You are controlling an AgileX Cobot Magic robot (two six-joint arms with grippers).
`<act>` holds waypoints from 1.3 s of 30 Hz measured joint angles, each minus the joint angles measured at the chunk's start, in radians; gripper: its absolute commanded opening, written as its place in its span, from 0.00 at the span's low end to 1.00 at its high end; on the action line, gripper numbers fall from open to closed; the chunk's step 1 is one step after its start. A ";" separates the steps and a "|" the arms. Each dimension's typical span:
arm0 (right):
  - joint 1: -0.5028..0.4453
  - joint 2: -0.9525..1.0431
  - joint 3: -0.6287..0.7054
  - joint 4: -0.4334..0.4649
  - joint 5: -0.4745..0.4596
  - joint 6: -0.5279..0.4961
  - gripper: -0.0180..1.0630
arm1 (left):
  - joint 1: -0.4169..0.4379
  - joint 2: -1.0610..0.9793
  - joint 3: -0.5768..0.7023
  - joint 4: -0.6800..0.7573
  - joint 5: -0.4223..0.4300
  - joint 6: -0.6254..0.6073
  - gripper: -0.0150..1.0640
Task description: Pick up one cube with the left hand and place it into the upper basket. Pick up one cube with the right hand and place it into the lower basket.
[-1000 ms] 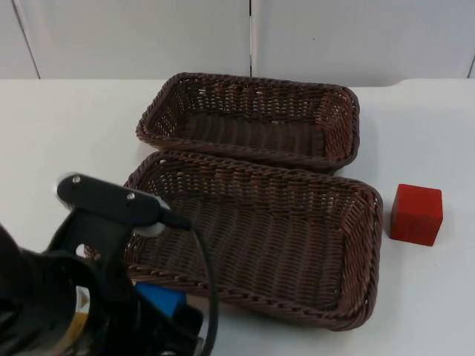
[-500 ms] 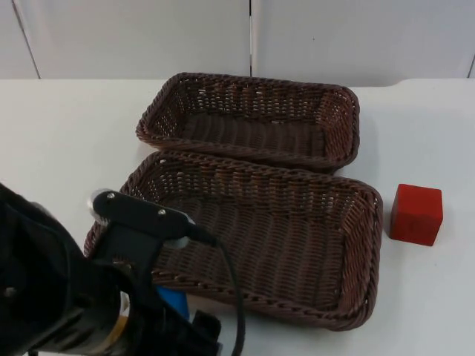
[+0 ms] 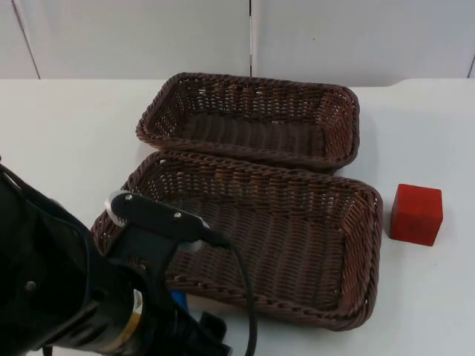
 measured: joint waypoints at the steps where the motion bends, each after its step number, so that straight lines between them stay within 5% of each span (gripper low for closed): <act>1: 0.000 0.000 0.000 0.000 0.000 0.000 0.99 | 0.000 0.000 -0.004 0.000 0.000 0.000 0.68; 6: 0.000 0.000 0.000 0.000 0.000 0.000 0.99 | 0.000 0.000 -0.008 0.002 0.007 -0.002 0.49; 13: 0.000 0.000 0.000 0.000 0.000 0.000 0.99 | 0.000 0.000 -0.008 0.002 0.003 -0.015 0.02; 39: 0.051 0.000 0.000 0.000 0.000 0.000 0.99 | 0.000 -0.167 0.053 -0.199 -0.123 0.097 0.01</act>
